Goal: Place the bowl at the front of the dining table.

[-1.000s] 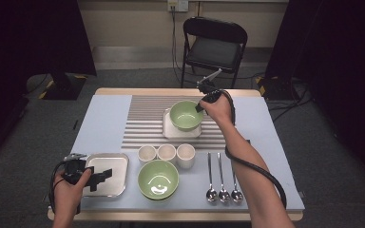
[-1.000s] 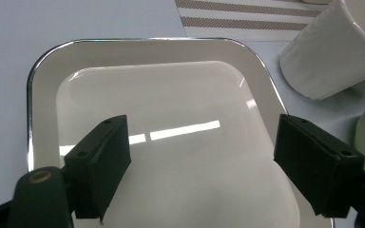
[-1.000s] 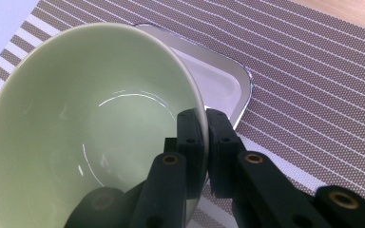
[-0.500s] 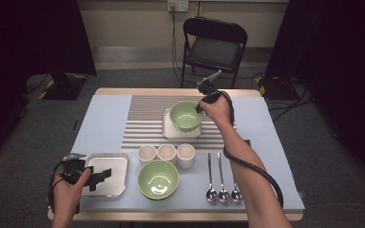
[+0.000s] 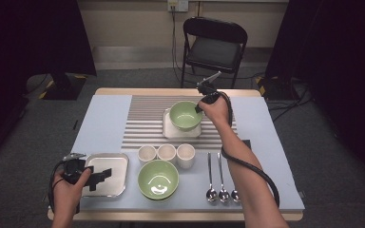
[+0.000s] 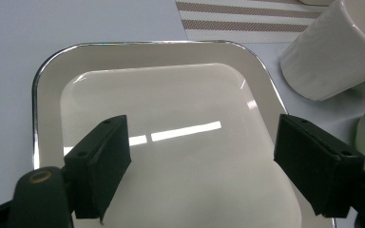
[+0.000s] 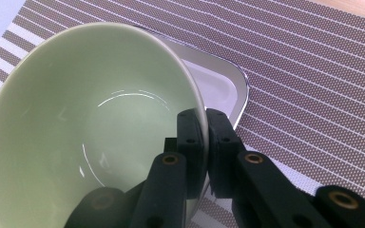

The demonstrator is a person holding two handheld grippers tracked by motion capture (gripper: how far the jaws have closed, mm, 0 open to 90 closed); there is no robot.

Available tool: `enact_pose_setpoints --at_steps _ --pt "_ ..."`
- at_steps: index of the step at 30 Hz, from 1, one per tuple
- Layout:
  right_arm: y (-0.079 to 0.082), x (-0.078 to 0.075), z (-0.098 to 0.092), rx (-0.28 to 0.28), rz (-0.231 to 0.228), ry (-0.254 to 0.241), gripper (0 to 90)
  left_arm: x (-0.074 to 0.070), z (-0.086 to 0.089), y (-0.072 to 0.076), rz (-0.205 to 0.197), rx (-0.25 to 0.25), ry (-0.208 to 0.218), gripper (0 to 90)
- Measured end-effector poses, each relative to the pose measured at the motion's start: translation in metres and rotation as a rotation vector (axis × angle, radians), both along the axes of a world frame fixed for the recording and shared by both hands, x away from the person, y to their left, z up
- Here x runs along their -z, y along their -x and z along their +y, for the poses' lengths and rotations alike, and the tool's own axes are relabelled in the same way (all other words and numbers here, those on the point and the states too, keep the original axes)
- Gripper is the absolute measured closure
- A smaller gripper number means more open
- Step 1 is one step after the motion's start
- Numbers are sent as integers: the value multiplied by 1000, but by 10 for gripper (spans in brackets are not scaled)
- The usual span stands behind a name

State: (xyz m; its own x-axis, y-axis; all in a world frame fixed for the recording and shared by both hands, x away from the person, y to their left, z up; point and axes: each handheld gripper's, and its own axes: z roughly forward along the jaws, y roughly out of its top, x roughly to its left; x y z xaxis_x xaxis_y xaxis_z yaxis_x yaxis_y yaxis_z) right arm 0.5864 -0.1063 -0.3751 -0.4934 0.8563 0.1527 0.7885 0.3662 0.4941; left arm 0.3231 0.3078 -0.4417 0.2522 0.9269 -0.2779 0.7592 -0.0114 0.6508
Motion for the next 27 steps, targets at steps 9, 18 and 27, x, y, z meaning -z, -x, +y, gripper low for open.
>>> enact_pose_setpoints --at_steps 9,18,27 --pt "-1 6 2 11 4 -4 858 0 -1 0 0 7 -4 192" --pt "-3 12 3 24 11 -1 858 0 0 1 1 4 -4 192" --pt "-4 18 6 24 11 -2 858 1 -1 0 3 6 -5 193"
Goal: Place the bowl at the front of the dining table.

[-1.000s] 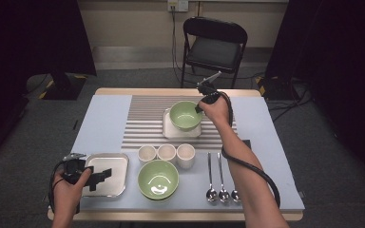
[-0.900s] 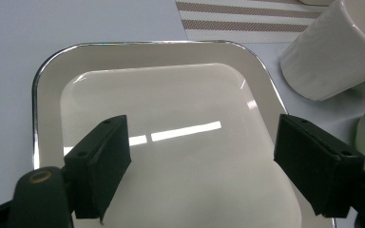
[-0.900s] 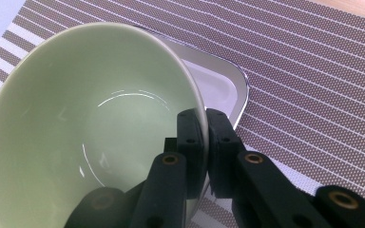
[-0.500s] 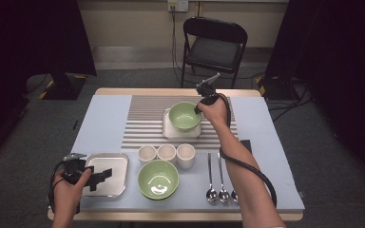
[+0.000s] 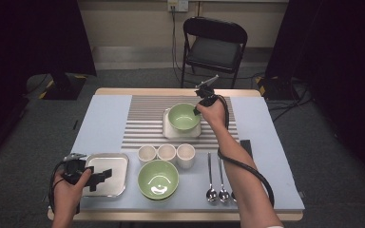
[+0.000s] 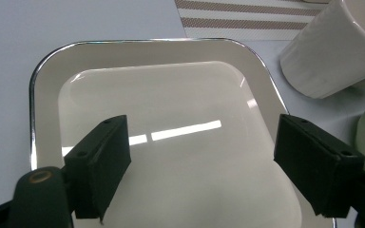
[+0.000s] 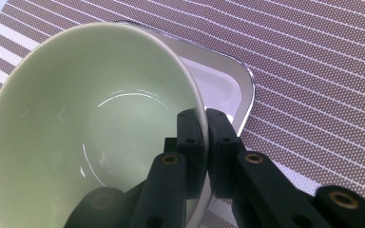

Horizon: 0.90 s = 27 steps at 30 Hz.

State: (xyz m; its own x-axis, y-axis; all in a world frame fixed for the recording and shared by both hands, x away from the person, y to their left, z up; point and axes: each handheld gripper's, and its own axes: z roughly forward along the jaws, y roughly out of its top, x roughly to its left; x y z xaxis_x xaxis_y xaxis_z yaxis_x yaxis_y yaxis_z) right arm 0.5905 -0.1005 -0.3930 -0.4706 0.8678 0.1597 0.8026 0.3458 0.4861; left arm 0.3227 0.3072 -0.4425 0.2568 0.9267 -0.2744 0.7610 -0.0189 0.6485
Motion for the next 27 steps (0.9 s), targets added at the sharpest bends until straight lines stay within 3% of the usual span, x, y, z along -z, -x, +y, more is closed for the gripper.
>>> enact_pose_setpoints --at_steps 27 --pt "-3 9 6 22 -3 10 856 0 1 1 0 -2 2 192"
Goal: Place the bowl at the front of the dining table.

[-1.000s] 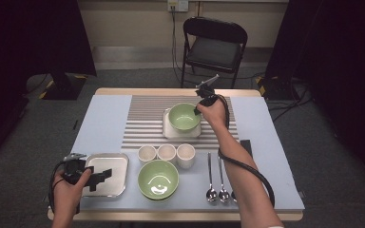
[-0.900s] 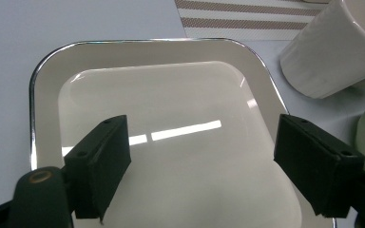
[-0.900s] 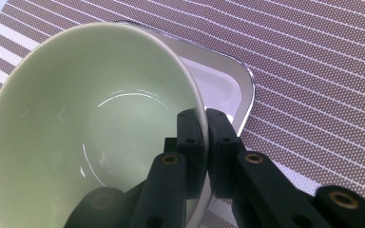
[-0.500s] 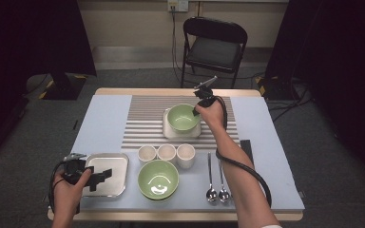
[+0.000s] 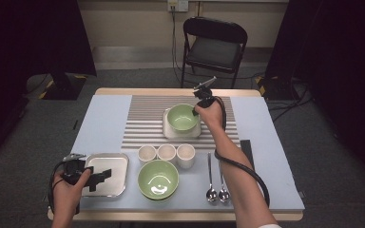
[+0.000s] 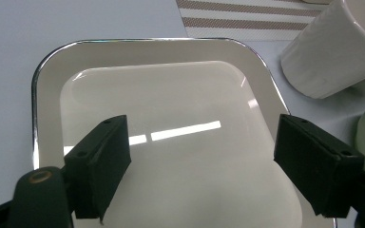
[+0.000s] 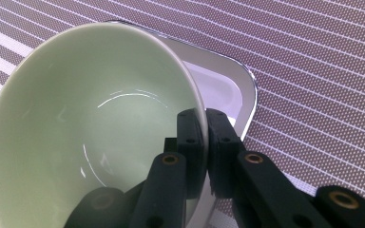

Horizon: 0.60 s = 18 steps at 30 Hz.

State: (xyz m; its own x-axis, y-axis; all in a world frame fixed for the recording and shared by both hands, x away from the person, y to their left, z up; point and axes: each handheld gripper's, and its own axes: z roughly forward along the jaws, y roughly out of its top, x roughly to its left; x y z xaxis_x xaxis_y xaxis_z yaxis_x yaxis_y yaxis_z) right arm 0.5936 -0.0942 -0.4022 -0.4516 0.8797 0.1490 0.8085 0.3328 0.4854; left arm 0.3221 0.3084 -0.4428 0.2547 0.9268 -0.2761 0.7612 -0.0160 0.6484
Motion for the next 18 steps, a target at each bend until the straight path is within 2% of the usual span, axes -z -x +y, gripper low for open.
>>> enact_pose_setpoints --at_steps 14,18 --pt "0 2 1 6 -24 0 857 1 -2 -1 4 2 0 192" --pt "0 4 0 19 -23 -16 855 1 -2 -1 3 1 -3 192"
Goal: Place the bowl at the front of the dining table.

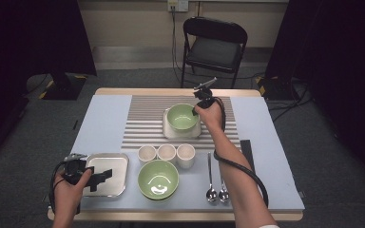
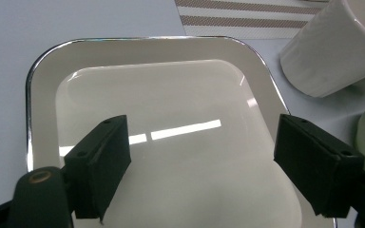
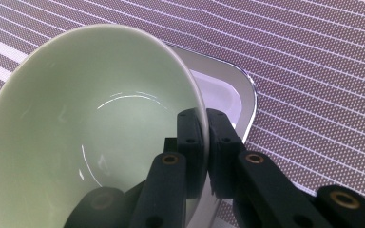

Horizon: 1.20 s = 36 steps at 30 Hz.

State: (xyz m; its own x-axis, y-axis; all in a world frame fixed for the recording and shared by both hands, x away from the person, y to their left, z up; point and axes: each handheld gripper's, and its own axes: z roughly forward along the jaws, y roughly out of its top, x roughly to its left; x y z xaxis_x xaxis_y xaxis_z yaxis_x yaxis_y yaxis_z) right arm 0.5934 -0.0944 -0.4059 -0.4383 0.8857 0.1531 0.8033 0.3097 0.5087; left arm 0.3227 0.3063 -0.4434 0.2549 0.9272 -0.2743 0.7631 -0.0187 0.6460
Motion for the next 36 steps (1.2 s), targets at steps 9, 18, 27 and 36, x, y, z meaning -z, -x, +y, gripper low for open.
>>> enact_pose_setpoints --at_steps 9,18,27,36 --pt "0 2 2 1 -32 0 852 0 0 -1 1 1 2 193" --pt "2 5 3 7 -57 9 846 1 -1 -1 4 0 6 192" --pt "3 8 4 2 -80 38 834 1 -1 -1 6 1 3 191" --pt "4 8 6 -7 -109 59 814 1 0 0 6 2 2 192"
